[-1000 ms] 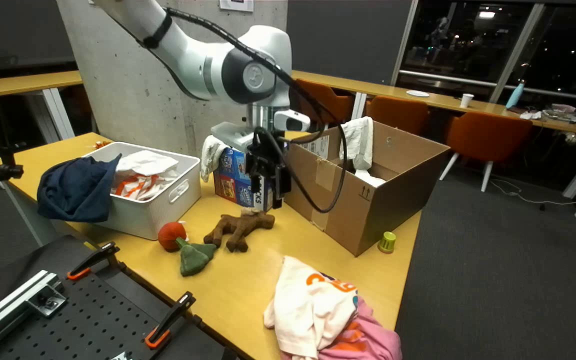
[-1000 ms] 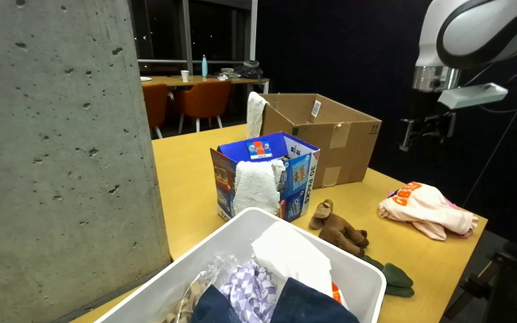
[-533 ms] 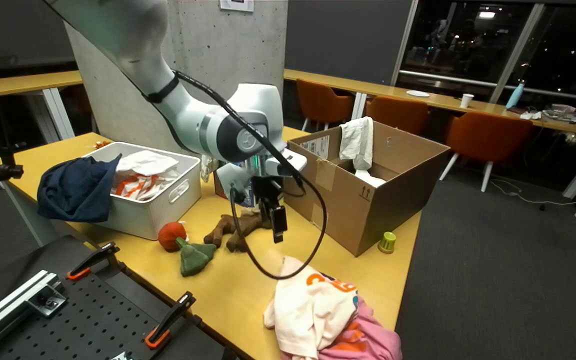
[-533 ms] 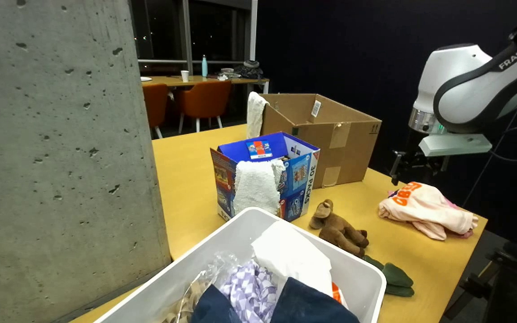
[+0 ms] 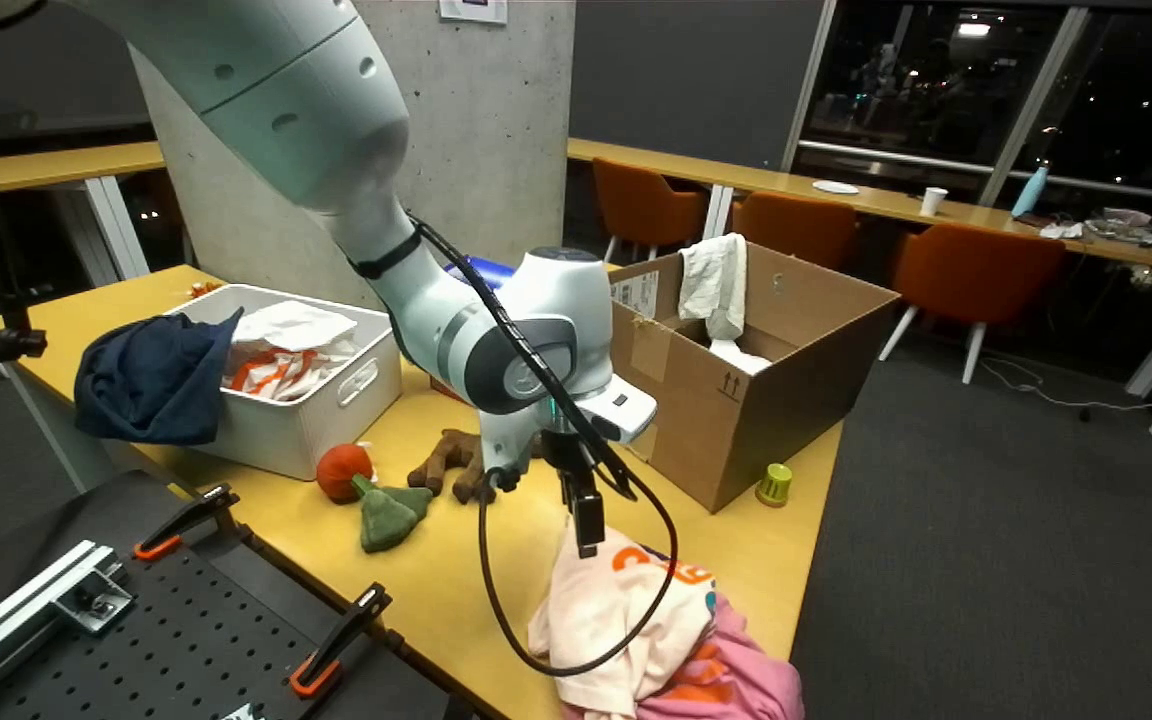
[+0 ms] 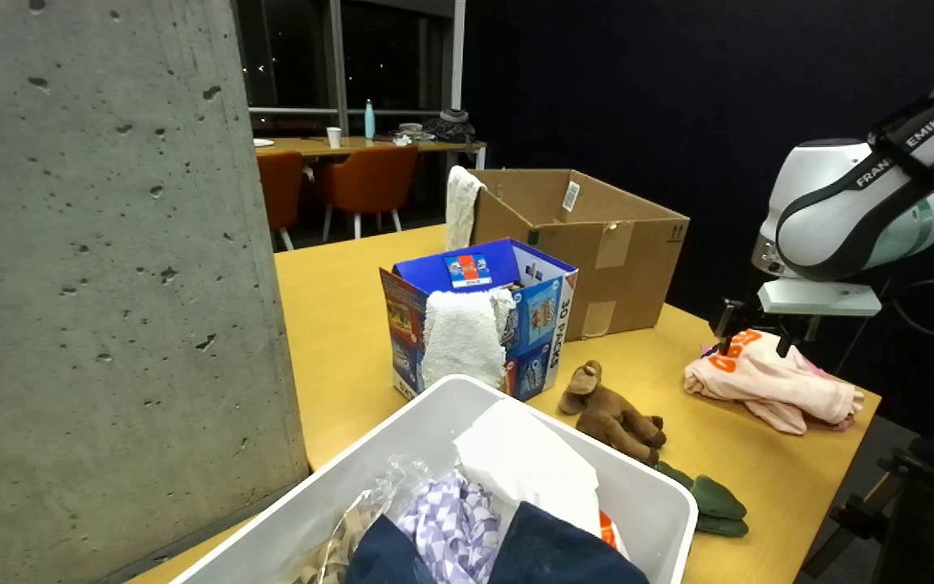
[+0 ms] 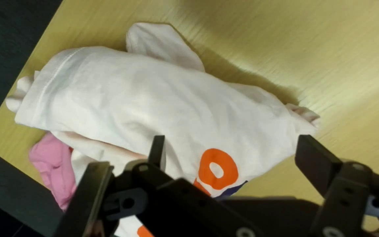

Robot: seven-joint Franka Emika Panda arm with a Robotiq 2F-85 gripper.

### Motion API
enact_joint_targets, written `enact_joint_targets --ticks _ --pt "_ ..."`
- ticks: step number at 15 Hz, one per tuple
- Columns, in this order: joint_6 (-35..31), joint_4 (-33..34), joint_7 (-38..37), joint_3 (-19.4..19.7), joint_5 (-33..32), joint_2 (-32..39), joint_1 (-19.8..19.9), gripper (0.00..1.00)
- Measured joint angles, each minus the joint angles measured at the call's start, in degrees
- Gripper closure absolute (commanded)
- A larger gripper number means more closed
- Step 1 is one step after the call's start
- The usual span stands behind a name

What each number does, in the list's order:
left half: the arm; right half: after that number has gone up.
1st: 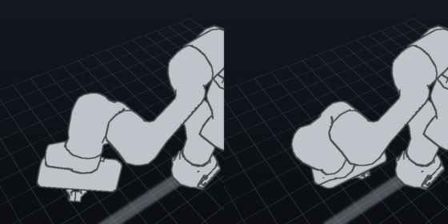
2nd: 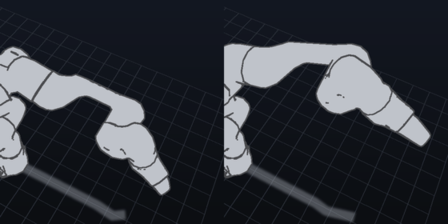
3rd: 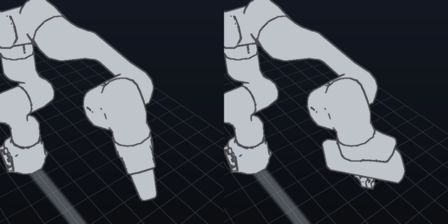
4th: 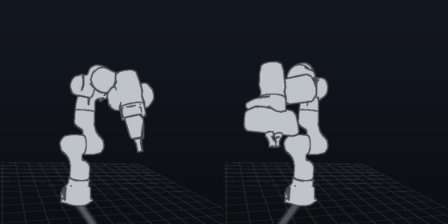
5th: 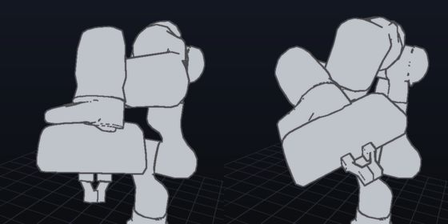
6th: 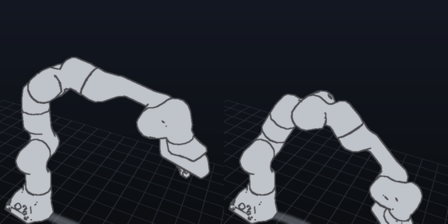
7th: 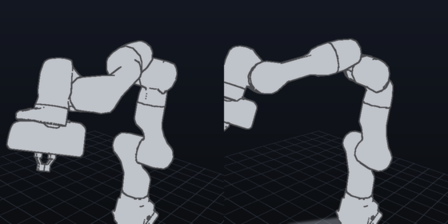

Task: Put the shirts over the stuffed toys and put them into the laundry basket

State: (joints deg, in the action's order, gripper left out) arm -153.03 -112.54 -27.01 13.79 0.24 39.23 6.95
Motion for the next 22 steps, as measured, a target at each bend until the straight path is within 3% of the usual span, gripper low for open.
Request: enact_joint_targets --ticks 10,11,13,19,22 --pt "1.0 10.0 2.9 -0.8 6.3 11.5 4.0 0.0" --pt "1.1 10.4 2.9 -0.8 6.6 12.1 4.3 0.17" --pt "1.2 10.6 2.9 -0.7 6.9 12.5 4.9 0.35" --pt "2.4 11.4 2.9 -0.7 7.1 12.4 5.4 0.82" --pt "2.4 11.4 2.9 -0.7 7.1 12.0 5.4 1.0"
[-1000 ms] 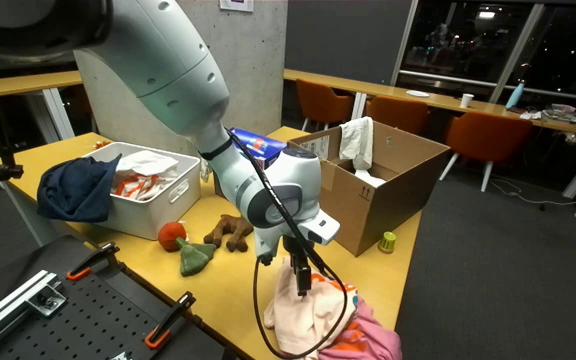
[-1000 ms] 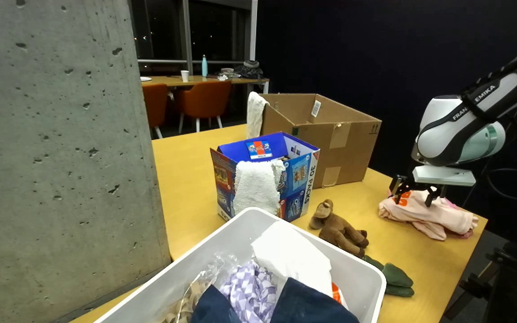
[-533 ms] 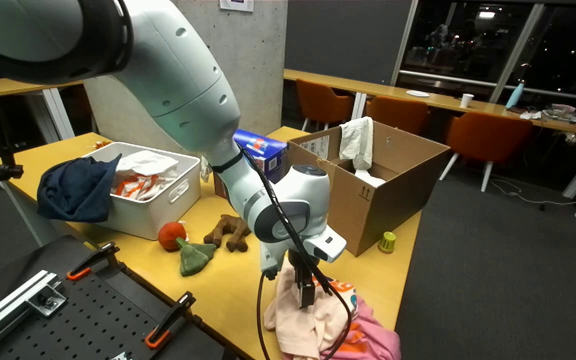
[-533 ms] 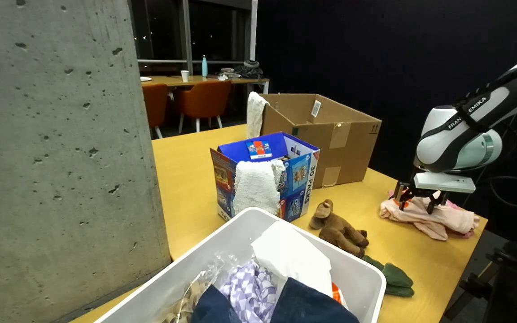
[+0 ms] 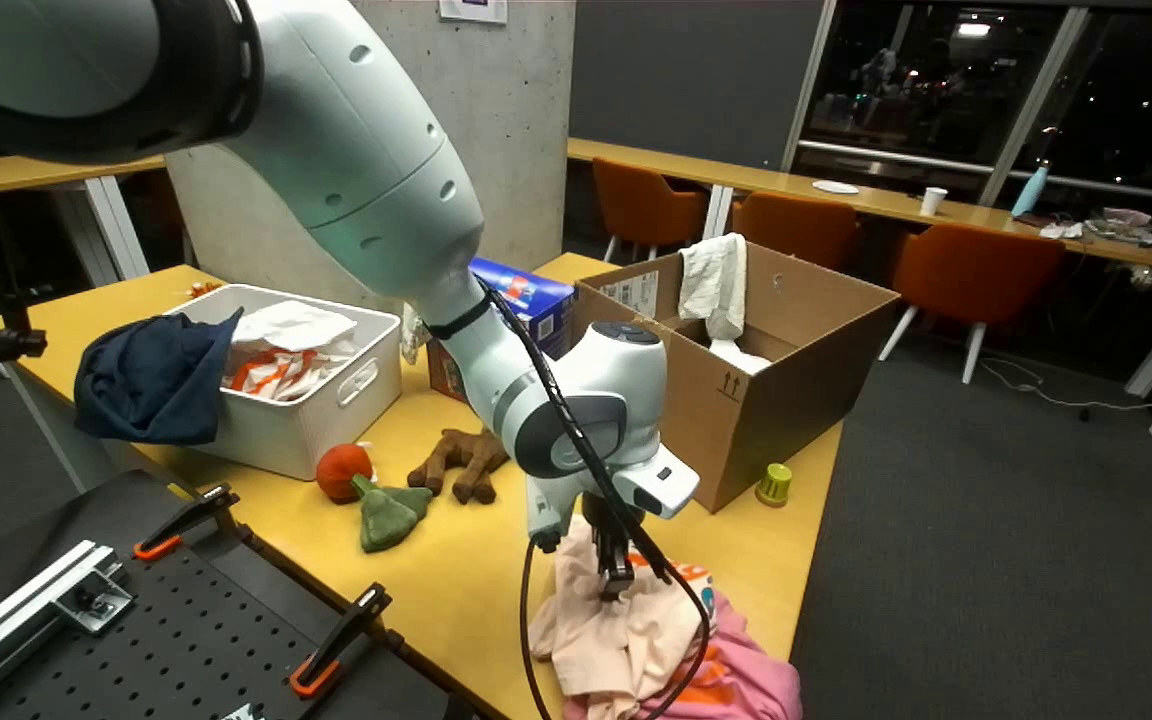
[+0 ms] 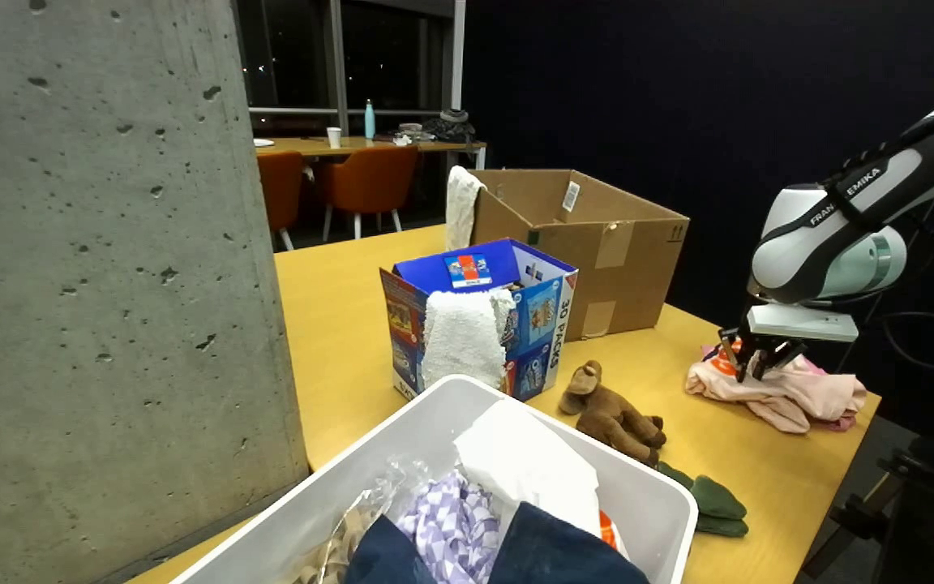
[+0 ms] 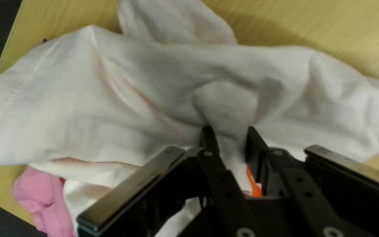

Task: Put the shirts over the stuffed toys and put them into the laundry basket

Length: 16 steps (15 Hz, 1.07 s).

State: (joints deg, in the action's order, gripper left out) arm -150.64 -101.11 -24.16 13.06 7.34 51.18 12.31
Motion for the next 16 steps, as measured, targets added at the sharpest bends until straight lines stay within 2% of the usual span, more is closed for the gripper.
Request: enact_joint_targets --ticks 7,13,16 --pt "0.0 -5.2 0.0 0.1 0.0 -6.8 -1.4 0.99" --pt "0.7 -13.7 -0.1 0.3 -0.5 -19.2 -7.4 0.99" --pt "4.0 -14.7 -0.9 0.5 -3.4 -25.2 -10.6 0.99"
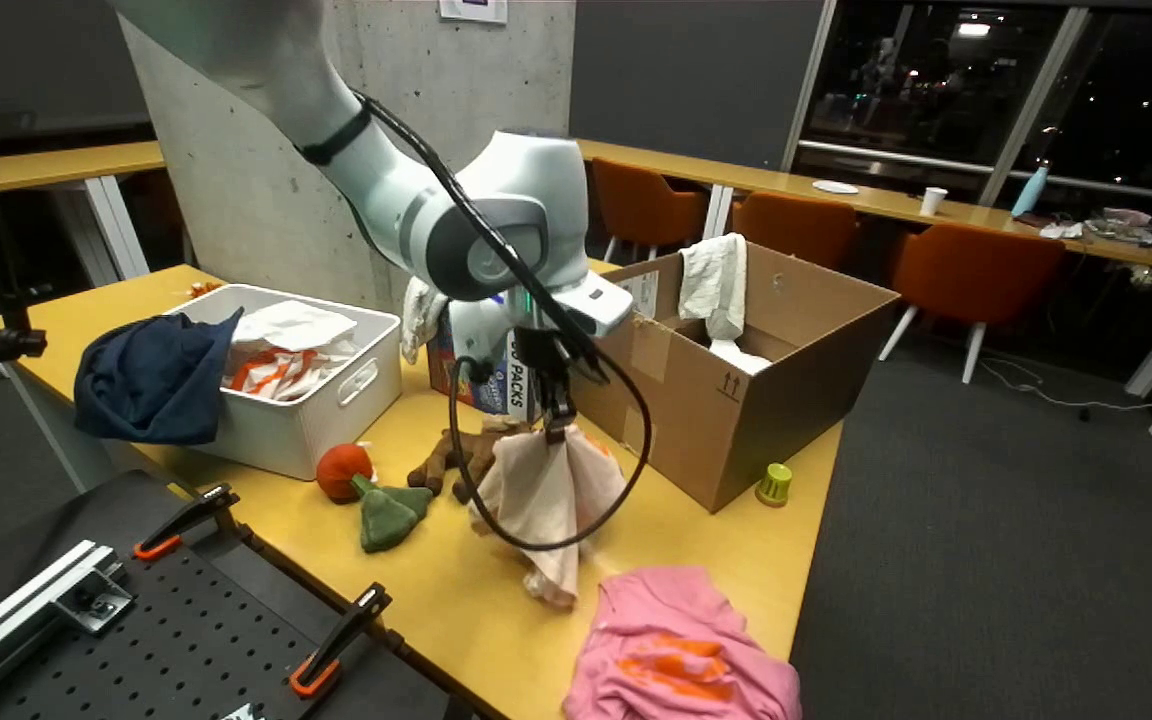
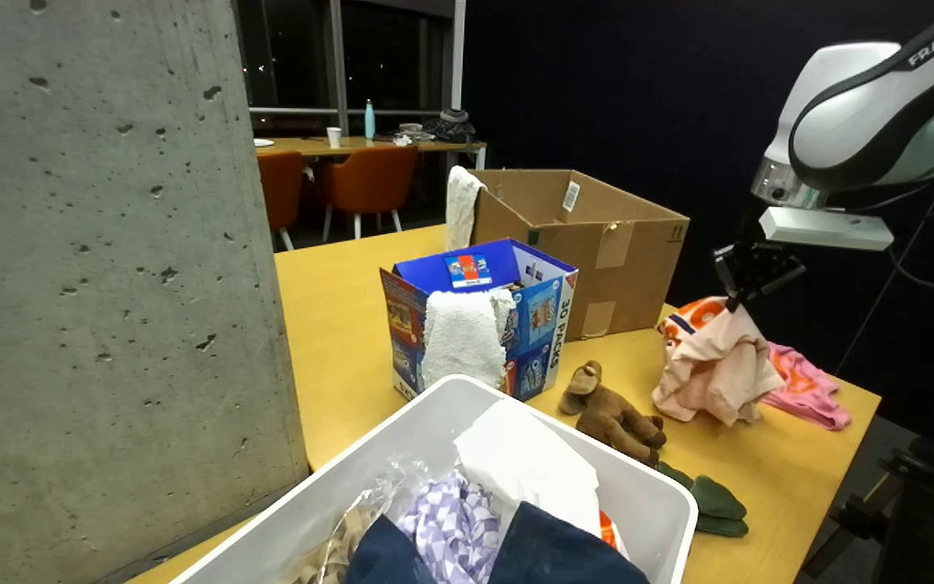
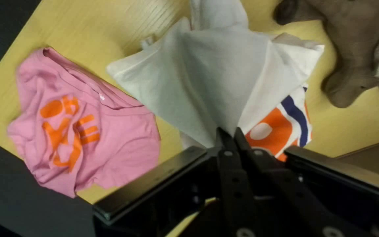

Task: Put the shirts over the stuffed toys and put them into the laundry basket

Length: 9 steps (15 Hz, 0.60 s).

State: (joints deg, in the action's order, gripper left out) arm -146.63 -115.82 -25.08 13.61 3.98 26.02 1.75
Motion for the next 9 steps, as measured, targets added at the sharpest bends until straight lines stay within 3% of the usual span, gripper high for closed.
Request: enact_joint_targets --ticks 5,9 --pt "8.9 4.0 -2.1 -0.9 -6.4 -6.3 -4.1 0.99" --pt "15.0 9.3 -1.7 -4.4 -7.0 -5.7 -5.0 0.99"
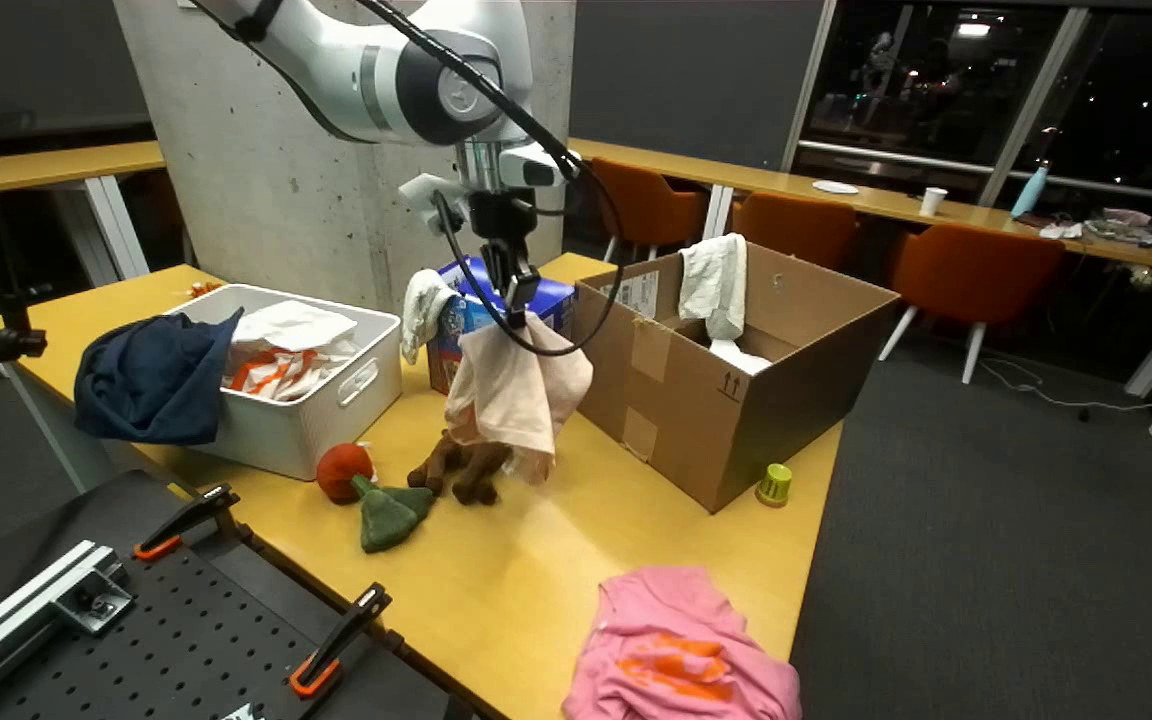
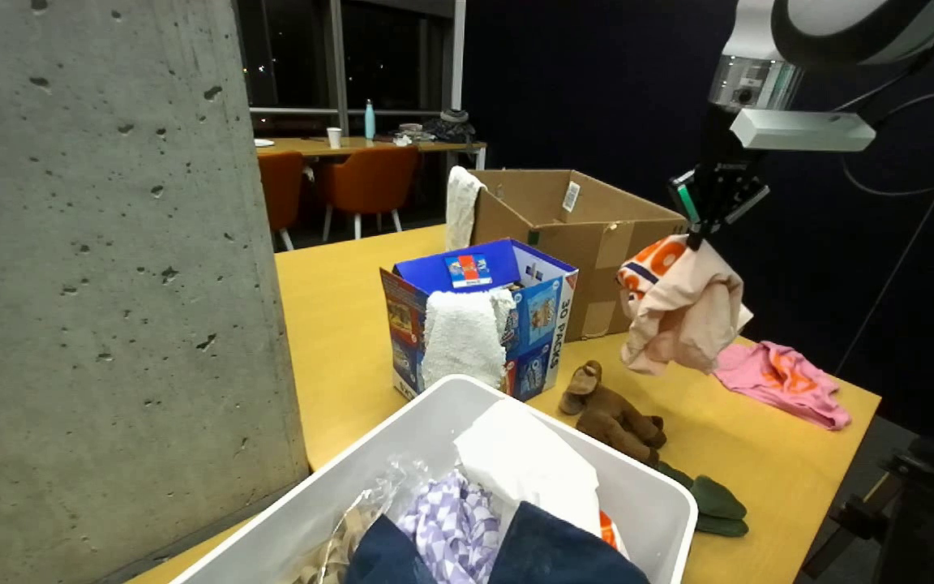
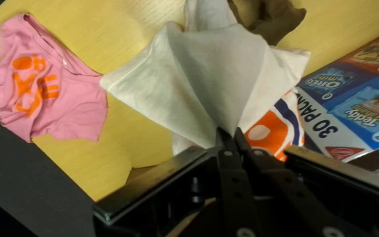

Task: Put the shirts over the stuffed toys and put them into the laundry basket

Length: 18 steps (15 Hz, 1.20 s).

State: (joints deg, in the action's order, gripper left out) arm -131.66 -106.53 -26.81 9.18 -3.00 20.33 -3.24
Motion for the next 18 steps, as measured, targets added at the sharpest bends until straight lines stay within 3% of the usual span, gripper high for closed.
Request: enact_joint_targets --ticks 8,18 --pt "1.3 5.6 4.2 -5.2 0.2 10.1 -0.2 0.99" --pt "4.5 21.1 23.6 -10.5 5.7 26.8 2.3 0.99"
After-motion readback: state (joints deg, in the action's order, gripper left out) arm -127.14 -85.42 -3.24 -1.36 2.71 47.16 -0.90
